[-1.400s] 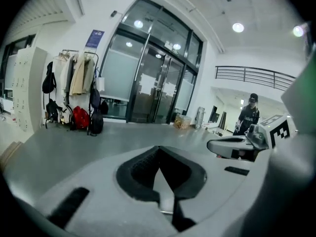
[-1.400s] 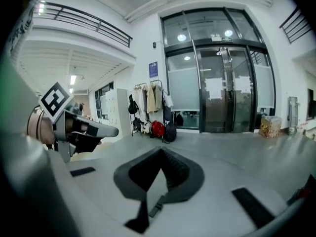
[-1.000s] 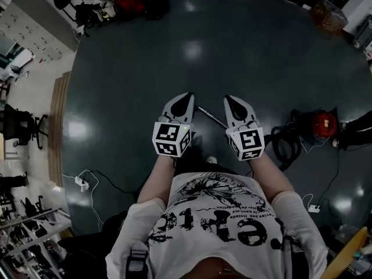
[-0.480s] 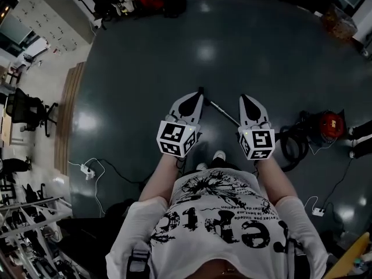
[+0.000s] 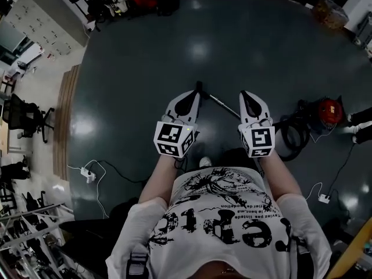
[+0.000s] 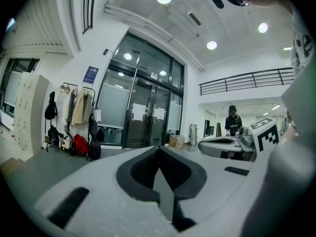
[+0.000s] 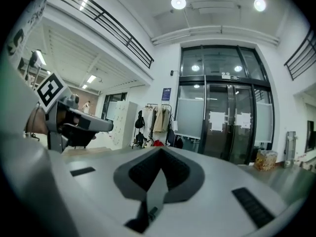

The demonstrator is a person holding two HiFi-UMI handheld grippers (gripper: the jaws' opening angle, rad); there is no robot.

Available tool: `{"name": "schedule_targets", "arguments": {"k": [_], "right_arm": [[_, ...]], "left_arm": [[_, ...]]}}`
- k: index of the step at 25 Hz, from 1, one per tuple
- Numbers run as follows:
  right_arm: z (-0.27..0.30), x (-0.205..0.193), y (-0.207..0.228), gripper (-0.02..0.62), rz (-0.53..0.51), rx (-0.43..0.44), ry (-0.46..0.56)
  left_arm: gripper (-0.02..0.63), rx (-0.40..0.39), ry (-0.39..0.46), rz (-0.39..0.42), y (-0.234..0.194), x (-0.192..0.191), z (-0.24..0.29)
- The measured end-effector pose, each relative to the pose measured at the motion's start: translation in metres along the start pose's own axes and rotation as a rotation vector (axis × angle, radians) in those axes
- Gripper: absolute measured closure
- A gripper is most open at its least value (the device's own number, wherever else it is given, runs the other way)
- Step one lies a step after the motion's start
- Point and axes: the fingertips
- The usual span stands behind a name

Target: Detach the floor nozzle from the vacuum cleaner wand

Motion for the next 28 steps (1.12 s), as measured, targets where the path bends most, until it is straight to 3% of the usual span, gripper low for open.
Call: {"name": "schedule_targets", "arguments": {"k": [9, 17, 28], "right_arm": [[-0.006, 0.008, -0.006, 0.593, 0.047, 0.047, 0.012], [-0.005, 0.003, -0.001, 0.593, 0.075, -0.019, 0.006], [-0.009, 0.002, -0.003, 0.594, 0.070, -0.060, 0.000]], "left_arm": [[0.601, 0.002, 0.070, 0.018, 0.009, 0.030, -0.005], [0.601, -0.005, 0.034, 0.079, 0.004, 0.026, -0.006], [0.601, -0.023, 0.029, 0.034, -0.007, 0.021, -0.001]]}}
Point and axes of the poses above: the fingertips, and each gripper's own axes: z forward along the fingers, y to its right, x out of its top, and after that the axes turned 1 degree about -x, right-handed
